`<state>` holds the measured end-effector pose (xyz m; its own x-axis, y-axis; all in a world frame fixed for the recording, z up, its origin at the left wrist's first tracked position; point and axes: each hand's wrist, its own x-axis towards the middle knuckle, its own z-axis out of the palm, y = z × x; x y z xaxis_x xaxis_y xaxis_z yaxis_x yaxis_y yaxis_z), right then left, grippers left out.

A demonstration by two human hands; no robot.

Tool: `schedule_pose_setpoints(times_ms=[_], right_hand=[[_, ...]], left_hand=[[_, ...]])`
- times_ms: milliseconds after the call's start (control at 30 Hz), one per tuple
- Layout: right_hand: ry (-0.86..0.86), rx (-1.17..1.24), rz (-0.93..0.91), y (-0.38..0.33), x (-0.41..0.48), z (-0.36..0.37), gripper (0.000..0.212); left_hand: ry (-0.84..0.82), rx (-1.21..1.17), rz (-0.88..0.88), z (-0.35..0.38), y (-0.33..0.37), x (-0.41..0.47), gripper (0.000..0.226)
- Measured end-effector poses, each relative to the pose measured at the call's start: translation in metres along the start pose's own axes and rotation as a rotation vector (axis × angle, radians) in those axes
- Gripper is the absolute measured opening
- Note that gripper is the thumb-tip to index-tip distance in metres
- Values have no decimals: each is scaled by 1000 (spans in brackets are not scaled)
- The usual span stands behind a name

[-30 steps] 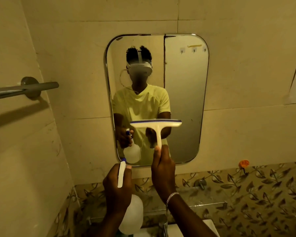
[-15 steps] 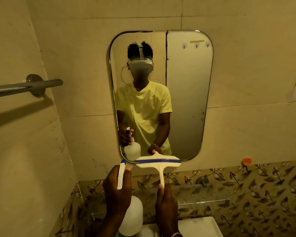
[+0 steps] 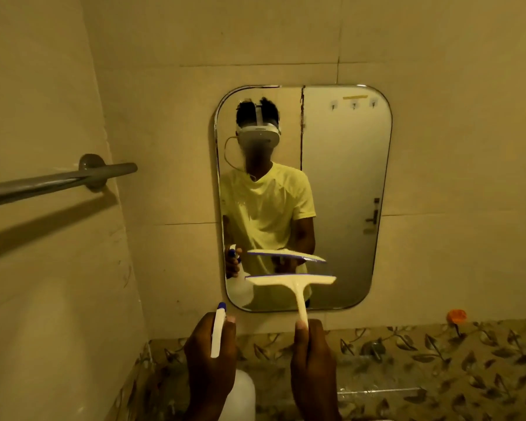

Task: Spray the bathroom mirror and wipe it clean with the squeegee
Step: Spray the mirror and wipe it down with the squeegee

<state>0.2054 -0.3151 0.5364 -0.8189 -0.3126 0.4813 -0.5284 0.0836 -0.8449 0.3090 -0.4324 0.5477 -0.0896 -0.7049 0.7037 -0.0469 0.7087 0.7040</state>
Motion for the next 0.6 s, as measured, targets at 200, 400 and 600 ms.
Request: schedule_pose_setpoints(times_ms=[200,400,600], right_hand=[[78,218,-245,-130,103,-18,19],[102,283,-392,-234,179,-18,34],[162,215,-403,-264,197,-1,36]], left_hand=[[17,-18,41,3,4,7,19],[-10,-19,3,5,7,8,11],[-6,-17,-12,4,6,11,11]])
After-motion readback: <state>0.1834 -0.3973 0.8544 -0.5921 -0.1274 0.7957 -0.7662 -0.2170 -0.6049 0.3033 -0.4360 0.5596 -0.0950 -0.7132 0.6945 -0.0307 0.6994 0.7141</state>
